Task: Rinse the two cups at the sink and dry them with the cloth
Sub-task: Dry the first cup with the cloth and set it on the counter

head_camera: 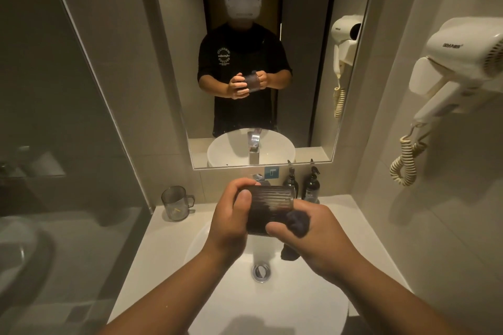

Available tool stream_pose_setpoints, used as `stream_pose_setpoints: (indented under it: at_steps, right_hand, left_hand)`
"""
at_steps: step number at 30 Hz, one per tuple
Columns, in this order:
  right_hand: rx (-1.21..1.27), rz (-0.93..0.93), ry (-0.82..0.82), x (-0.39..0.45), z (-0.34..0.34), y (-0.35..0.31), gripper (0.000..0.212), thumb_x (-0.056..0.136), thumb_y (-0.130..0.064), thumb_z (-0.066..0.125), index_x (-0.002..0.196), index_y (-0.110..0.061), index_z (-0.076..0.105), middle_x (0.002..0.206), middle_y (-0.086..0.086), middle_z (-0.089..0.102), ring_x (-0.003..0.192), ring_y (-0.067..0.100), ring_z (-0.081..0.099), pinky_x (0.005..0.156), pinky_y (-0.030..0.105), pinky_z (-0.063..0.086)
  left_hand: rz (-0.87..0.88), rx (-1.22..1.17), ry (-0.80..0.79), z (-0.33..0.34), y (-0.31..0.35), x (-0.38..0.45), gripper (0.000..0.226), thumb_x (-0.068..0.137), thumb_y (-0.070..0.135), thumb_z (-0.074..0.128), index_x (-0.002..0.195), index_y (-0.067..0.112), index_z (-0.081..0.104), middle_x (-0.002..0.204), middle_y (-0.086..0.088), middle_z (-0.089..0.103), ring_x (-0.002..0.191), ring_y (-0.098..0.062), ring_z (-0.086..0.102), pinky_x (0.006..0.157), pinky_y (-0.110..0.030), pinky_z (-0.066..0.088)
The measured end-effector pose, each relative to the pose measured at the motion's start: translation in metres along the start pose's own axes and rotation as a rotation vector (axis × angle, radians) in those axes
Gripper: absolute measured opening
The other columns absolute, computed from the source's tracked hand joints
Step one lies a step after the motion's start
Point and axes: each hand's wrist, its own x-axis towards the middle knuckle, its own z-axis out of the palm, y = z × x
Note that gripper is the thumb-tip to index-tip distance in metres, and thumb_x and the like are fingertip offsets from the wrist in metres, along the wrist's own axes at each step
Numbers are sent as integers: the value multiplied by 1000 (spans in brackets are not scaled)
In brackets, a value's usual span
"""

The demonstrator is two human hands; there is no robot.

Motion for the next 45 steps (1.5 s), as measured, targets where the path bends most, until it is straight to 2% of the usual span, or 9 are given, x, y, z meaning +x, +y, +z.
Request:
stream_pose_setpoints:
  at_steps: [6, 10, 14, 17, 20, 25, 32, 38, 45]
  right_hand:
    - [-712, -467, -176, 12, -19, 10, 16, 86, -33, 56, 88, -19, 63, 81, -4, 66, 68, 8, 55, 57, 19, 50]
    - [-667, -479, -159, 15, -17, 10, 11, 85, -30, 59, 85, -19, 61, 79, -3, 65, 66, 6, 52, 56, 12, 43]
    - [-404, -207, -68, 8, -6, 13, 19, 82, -36, 72, 96, -23, 68, 86, -7, 69, 74, 11, 63, 67, 30, 56]
    - [-7, 67, -13, 9, 2, 11, 20, 82, -23, 75, 100, -28, 70, 84, -8, 72, 68, 7, 65, 69, 32, 59]
    - [-18, 80, -14, 10, -1, 10, 20, 83, -18, 74, 101, -25, 70, 82, -8, 72, 66, 4, 64, 67, 25, 55]
    - [-612, -319, -172, 12, -9, 22, 26, 84, -37, 68, 101, -17, 67, 92, -2, 70, 77, 15, 62, 67, 29, 55]
    - [-226, -38, -49, 6, 3, 15, 21, 81, -26, 76, 100, -26, 68, 85, -14, 68, 70, 6, 64, 72, 33, 59]
    - [459, 294, -15, 7, 7, 3, 22, 85, -4, 67, 106, -10, 70, 97, 16, 71, 72, 19, 64, 63, 32, 53]
    - [-576, -206, -178, 9, -5, 24, 29, 84, -41, 67, 104, -21, 68, 93, -6, 69, 81, 13, 63, 73, 31, 54]
  left_hand:
    - [-580, -286, -158, -5, 24, 15, 58, 91, 64, 42, 116, 19, 68, 107, -12, 75, 98, -29, 72, 76, -43, 59]
    - [-439, -250, -35, 5, 16, 18, 44, 98, 42, 47, 111, 4, 64, 99, -17, 68, 91, -29, 65, 66, -37, 57]
    - [-171, -163, 56, 8, 3, 13, 27, 86, 43, 49, 87, 28, 71, 87, -1, 68, 86, -20, 64, 60, -29, 55]
    - [-6, -2, 43, 4, -7, 6, 31, 83, 53, 45, 97, 33, 65, 99, -6, 67, 92, -22, 67, 66, -26, 56]
    - [-130, -22, -43, 1, -6, 9, 32, 85, 54, 47, 104, 32, 63, 112, -14, 65, 103, -35, 65, 71, -33, 57]
    - [-610, -285, -103, -4, 16, 14, 52, 97, 59, 38, 112, 20, 69, 105, -13, 75, 94, -28, 72, 71, -42, 60]
    - [-172, -127, 56, 4, -1, 14, 27, 87, 45, 46, 88, 30, 69, 90, -3, 66, 89, -24, 63, 66, -36, 54]
    - [68, 147, -41, -2, -15, 5, 43, 84, 53, 41, 110, 22, 59, 107, -10, 64, 97, -27, 64, 76, -31, 56]
    - [-544, -204, -147, -2, 4, 14, 46, 99, 55, 40, 103, 21, 70, 98, -10, 75, 88, -22, 73, 67, -36, 58]
